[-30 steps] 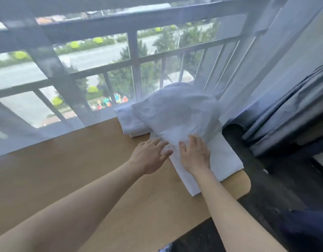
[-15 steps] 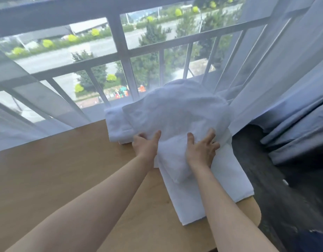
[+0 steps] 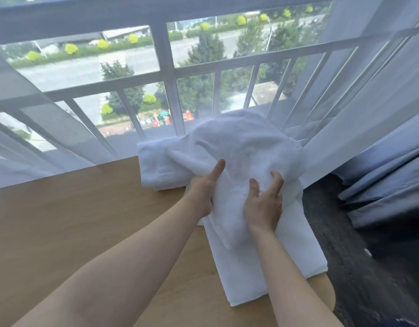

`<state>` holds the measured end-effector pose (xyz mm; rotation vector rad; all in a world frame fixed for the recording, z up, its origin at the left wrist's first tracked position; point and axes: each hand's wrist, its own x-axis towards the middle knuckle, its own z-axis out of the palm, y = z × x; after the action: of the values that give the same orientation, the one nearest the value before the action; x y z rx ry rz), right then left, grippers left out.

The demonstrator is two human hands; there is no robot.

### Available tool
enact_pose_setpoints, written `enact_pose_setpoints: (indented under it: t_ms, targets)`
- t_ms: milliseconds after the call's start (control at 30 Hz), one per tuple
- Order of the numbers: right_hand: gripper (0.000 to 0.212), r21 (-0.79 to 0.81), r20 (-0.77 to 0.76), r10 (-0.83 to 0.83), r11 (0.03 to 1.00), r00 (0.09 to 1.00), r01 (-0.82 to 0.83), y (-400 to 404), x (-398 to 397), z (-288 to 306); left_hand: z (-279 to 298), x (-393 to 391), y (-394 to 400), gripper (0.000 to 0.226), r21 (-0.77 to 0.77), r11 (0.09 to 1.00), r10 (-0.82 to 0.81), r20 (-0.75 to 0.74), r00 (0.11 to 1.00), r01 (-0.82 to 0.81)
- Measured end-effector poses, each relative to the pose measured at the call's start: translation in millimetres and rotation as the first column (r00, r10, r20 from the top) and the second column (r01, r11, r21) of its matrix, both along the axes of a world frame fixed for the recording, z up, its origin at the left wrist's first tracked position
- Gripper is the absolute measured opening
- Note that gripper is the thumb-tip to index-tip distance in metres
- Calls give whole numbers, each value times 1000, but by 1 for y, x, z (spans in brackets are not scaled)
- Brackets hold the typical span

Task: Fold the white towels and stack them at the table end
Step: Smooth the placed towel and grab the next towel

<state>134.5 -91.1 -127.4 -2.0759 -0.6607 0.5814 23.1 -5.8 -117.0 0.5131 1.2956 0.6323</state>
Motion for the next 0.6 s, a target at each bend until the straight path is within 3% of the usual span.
enact_pose_setpoints:
  t_ms: [133,267,467,600]
  targets:
    - [43,162,22,-2,987,1000,-1,2,-6,18,15,-8,-4,79,57,996,-82,180,980,73]
    - [40,294,18,-35,955,999,29,7,-7,42,49,-8,-3,71,212,977,-67,274,959,7]
    - [43,551,258,-97,832,961,-64,4,-32,113,111,-38,-1,55,394,918,-90,328,940,-50]
    - [46,606,385,-44,766,922,-216,-2,-69,164,158,-81,-13,47,509,850,-66,359,931,-136]
